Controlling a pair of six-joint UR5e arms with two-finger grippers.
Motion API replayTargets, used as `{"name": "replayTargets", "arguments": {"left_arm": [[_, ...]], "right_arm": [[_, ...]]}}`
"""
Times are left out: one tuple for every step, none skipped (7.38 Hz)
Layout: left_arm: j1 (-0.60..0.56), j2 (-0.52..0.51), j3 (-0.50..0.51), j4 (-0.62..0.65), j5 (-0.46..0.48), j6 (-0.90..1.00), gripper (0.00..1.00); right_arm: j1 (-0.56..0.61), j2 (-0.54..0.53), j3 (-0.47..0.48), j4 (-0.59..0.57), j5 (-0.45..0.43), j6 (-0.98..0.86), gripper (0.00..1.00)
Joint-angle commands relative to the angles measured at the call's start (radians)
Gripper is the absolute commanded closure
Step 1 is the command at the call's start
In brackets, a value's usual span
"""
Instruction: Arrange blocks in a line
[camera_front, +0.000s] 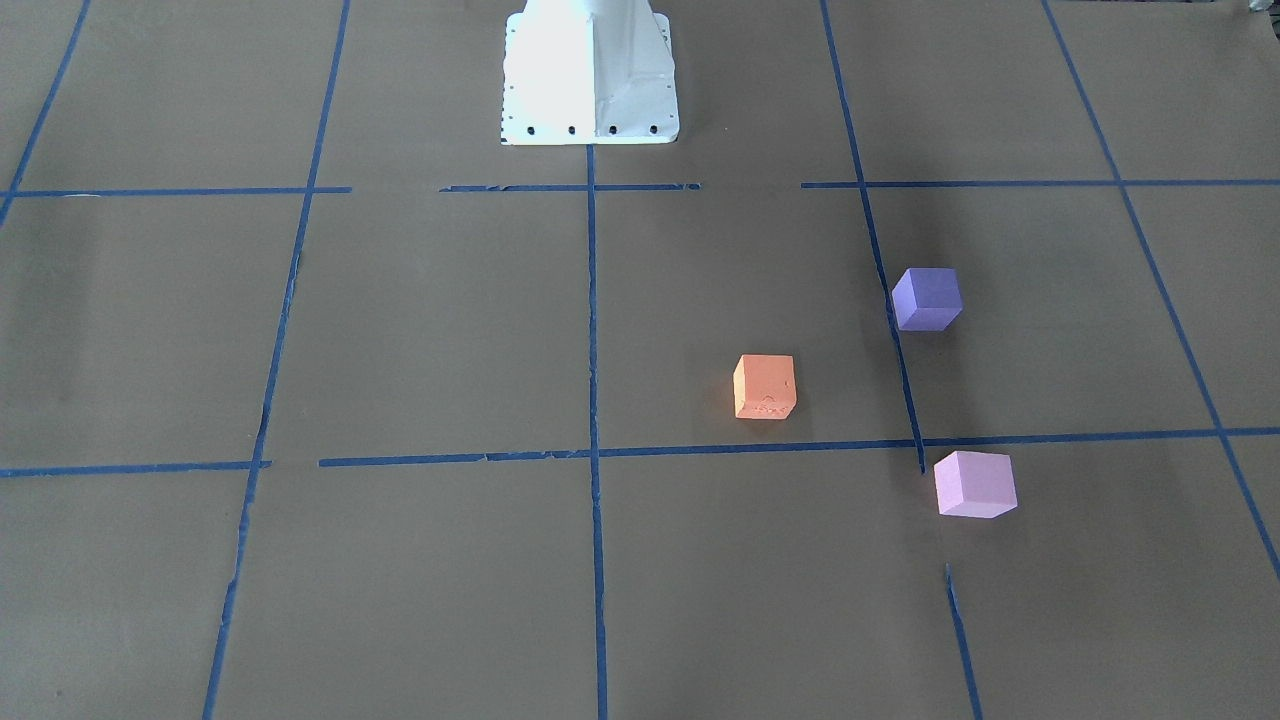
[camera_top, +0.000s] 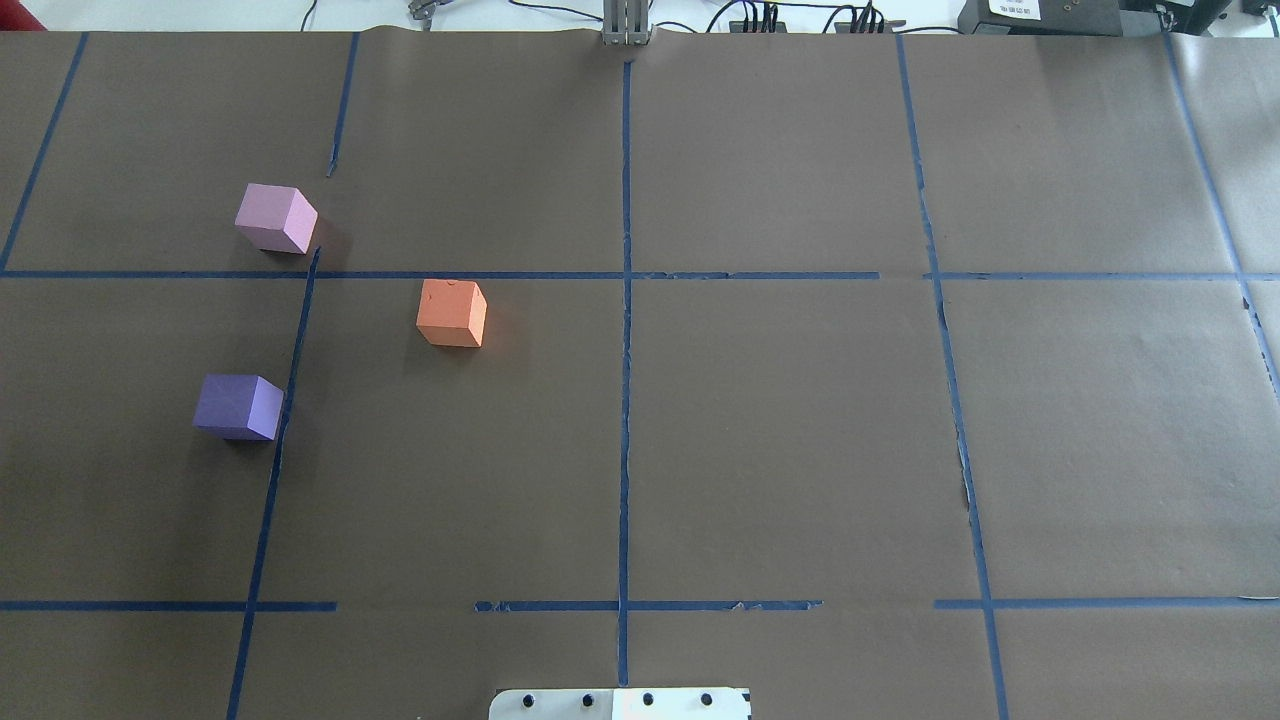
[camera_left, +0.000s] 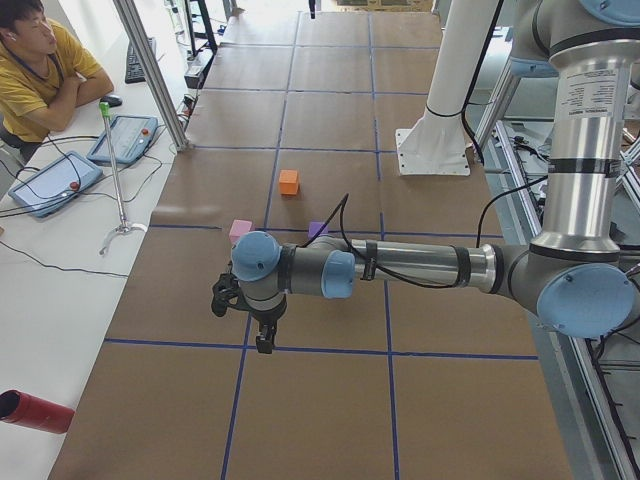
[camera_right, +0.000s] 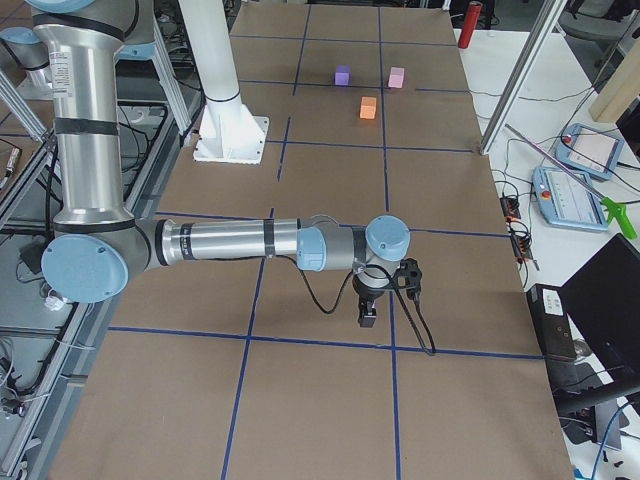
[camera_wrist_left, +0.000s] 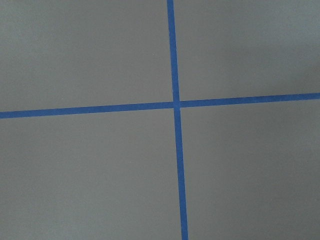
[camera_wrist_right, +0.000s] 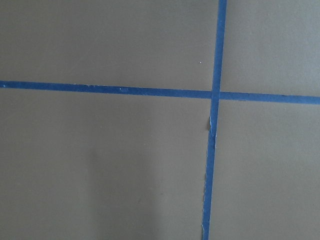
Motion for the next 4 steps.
{"name": "replayTargets", "arguments": {"left_arm": [[0.0, -0.003, -0.004, 0.0, -0.002, -0.008, 0.0], [0.003, -0.003, 0.011, -0.002, 0.001, -0.003, 0.0], [0.008, -0.023, 0.0, -0.002, 0.001, -0.006, 0.0], [0.011, -0.072, -0.004, -0.002, 0.0, -0.003, 0.0]], "right_arm": [[0.0, 0.0, 0.001, 0.0, 0.0, 0.0, 0.0], [0.0, 0.0, 0.001, 0.0, 0.0, 0.0, 0.0], [0.0, 0.0, 0.0, 0.0, 0.0, 0.0, 0.0], [0.0, 0.0, 0.0, 0.0, 0.0, 0.0, 0.0]]}}
